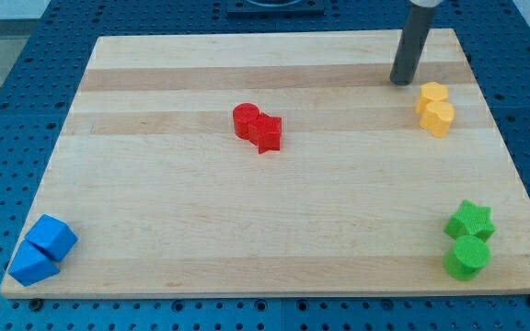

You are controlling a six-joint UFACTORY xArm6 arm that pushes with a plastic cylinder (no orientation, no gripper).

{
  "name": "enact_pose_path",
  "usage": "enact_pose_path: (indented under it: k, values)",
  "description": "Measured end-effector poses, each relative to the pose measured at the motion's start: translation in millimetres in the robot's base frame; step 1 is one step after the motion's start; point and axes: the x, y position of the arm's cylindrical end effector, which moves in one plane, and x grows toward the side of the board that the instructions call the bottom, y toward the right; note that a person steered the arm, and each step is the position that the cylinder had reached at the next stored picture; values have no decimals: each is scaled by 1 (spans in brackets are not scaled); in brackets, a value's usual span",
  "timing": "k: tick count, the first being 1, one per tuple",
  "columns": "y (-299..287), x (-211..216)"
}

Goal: Move the arm to the center of the board

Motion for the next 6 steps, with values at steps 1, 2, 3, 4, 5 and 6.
enact_pose_path:
  k: [1,2,3,4,5,6]
  values:
    - [2,-22]
    - [24,-40]
    - [26,-41]
    - [10,-11]
    - [-69,44]
    - [-122,114]
